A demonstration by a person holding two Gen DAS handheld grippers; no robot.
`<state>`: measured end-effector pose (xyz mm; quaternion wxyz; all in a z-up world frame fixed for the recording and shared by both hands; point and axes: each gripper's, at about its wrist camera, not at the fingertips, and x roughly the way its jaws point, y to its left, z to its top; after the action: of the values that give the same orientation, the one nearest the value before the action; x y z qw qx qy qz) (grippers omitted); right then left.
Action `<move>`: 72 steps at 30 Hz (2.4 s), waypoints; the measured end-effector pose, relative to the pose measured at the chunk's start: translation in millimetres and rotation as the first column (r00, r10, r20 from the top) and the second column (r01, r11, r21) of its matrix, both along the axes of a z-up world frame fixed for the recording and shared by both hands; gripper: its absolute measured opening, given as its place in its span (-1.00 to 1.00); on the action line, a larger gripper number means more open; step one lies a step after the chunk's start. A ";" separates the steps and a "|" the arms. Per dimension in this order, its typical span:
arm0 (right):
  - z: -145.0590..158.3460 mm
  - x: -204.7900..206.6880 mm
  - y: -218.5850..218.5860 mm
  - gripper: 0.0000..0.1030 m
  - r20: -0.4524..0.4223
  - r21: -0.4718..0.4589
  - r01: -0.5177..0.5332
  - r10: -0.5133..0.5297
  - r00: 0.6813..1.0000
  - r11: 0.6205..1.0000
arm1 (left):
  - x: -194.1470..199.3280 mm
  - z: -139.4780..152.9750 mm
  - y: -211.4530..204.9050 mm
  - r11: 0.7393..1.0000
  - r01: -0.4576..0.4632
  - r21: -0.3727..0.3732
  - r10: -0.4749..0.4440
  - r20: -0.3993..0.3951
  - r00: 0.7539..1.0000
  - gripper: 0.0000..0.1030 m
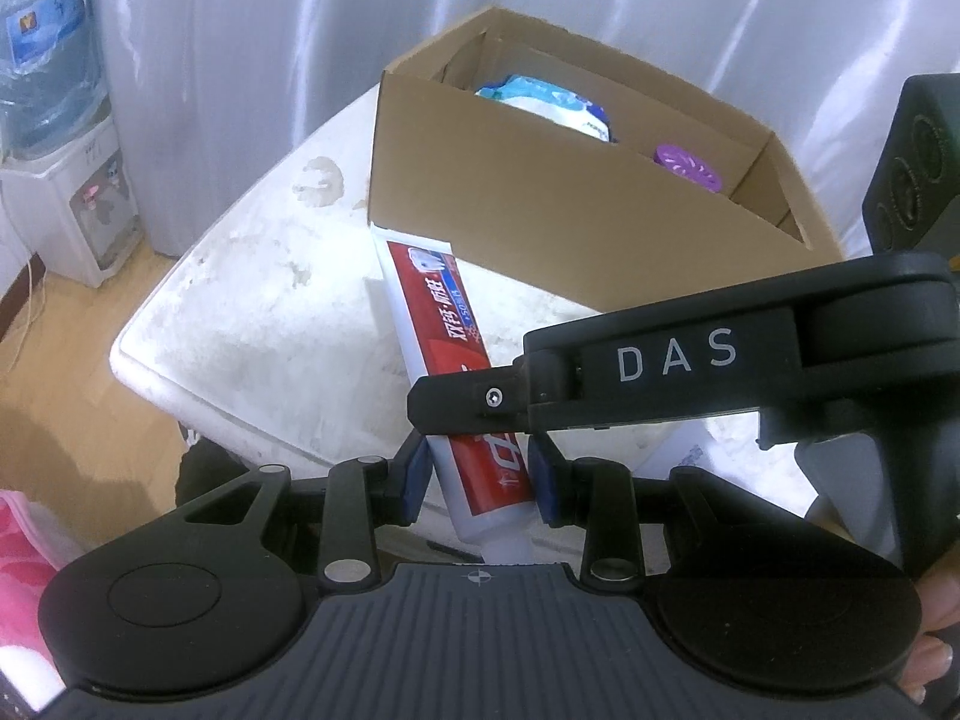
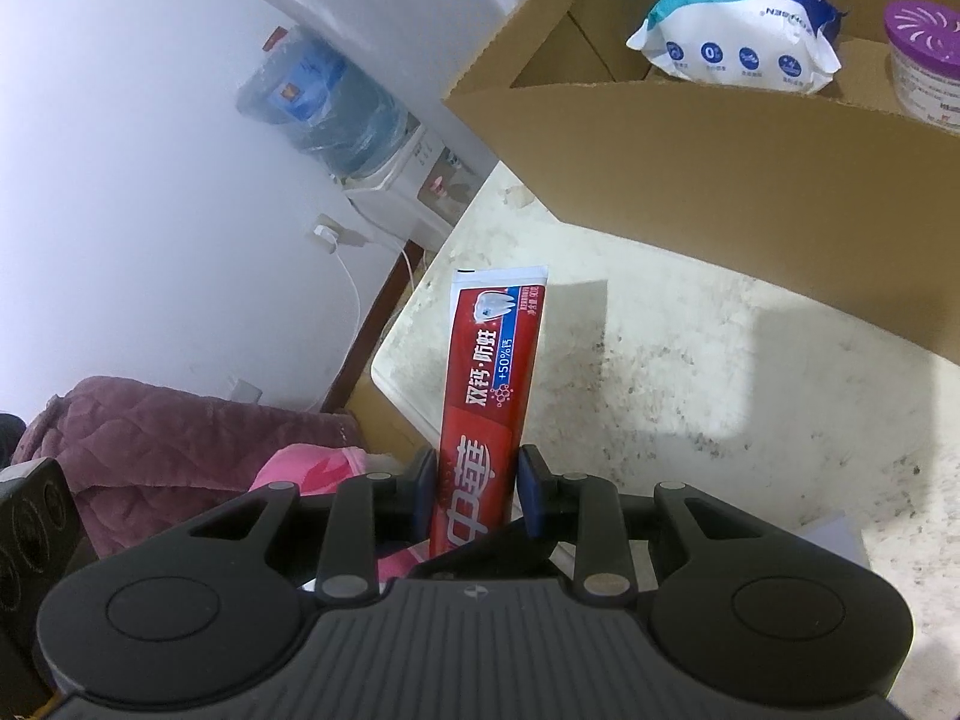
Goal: Organize objects
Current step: 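Hold the red toothpaste tube upright in the right gripper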
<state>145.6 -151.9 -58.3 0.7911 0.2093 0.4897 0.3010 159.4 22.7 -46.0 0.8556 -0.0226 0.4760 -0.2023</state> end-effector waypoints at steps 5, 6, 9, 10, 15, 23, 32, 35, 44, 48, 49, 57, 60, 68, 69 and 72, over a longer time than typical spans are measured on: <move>2.8 -1.8 -2.2 -0.38 0.007 0.007 0.006 -0.006 1.000 1.000 | -1.1 3.6 -2.5 1.000 0.003 0.003 -0.003 0.009 1.000 -0.34; 3.5 -2.1 -2.8 -0.38 0.008 0.009 0.007 -0.007 1.000 1.000 | -1.3 4.4 -3.0 1.000 0.003 0.004 -0.003 0.011 1.000 -0.34; 4.8 -3.2 -5.0 -0.38 0.014 0.014 0.010 -0.011 1.000 1.000 | -2.2 6.0 -4.1 1.000 0.005 0.005 -0.005 0.018 1.000 -0.34; 5.2 -3.7 -5.9 -0.38 0.015 0.016 0.012 -0.012 1.000 1.000 | -2.4 6.4 -4.9 1.000 0.006 0.005 -0.006 0.019 1.000 -0.34; 7.4 -5.7 -9.2 -0.38 0.022 0.025 0.020 -0.020 1.000 0.999 | -4.3 9.0 -7.4 1.000 0.010 0.007 -0.010 0.030 1.000 -0.34; 9.9 -9.8 -16.2 -0.38 0.032 0.043 0.031 -0.033 0.999 0.999 | -8.6 12.4 -9.9 1.000 0.018 0.010 -0.019 0.043 0.999 -0.34; 12.0 -13.4 -23.8 -0.38 0.040 0.063 0.043 -0.046 0.998 0.997 | -12.8 18.3 -14.8 0.999 0.028 0.016 -0.029 0.058 0.998 -0.34; 13.3 -15.1 -26.6 -0.38 0.043 0.069 0.048 -0.051 0.998 0.997 | -14.6 20.2 -17.1 0.999 0.030 0.017 -0.031 0.063 0.998 -0.34; 15.6 -24.8 -43.2 -0.38 0.053 0.079 0.078 -0.083 0.995 0.994 | -22.3 22.8 -27.3 0.998 0.066 -0.001 -0.066 0.067 0.996 -0.34; 12.1 -33.0 -57.1 -0.38 0.041 0.078 0.109 -0.113 0.993 0.991 | -28.4 19.7 -36.3 0.994 0.109 -0.022 -0.107 0.052 0.993 -0.33; 10.9 -35.6 -60.9 -0.38 0.038 0.075 0.117 -0.120 0.992 0.990 | -29.8 18.6 -38.4 0.992 0.119 -0.028 -0.118 0.047 0.992 -0.33; -2.4 -56.6 -87.2 -0.38 0.012 0.048 0.183 -0.184 0.983 0.982 | -37.9 5.6 -60.8 0.979 0.196 -0.061 -0.197 -0.005 0.980 -0.33; -7.4 -61.7 -95.1 -0.37 -0.001 0.045 0.200 -0.200 0.980 0.979 | -40.9 1.7 -67.6 0.974 0.218 -0.057 -0.220 -0.017 0.975 -0.33; -19.1 -69.9 -105.0 -0.35 -0.025 0.041 0.214 -0.213 0.977 0.976 | -43.1 -7.2 -74.6 0.968 0.246 -0.049 -0.248 -0.046 0.968 -0.33; -20.0 -70.0 -105.8 -0.35 -0.027 0.042 0.214 -0.213 0.977 0.976 | -43.4 -6.6 -75.5 0.967 0.249 -0.048 -0.251 -0.046 0.967 -0.33; -20.9 -69.9 -106.0 -0.35 -0.029 0.044 0.218 -0.217 0.976 0.975 | -41.8 -8.1 -78.0 0.965 0.257 -0.044 -0.259 -0.047 0.965 -0.33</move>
<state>75.7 -257.8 -79.2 0.8083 0.2837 0.4660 0.2213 117.6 -55.3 -54.1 0.8087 0.0183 0.4930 -0.3202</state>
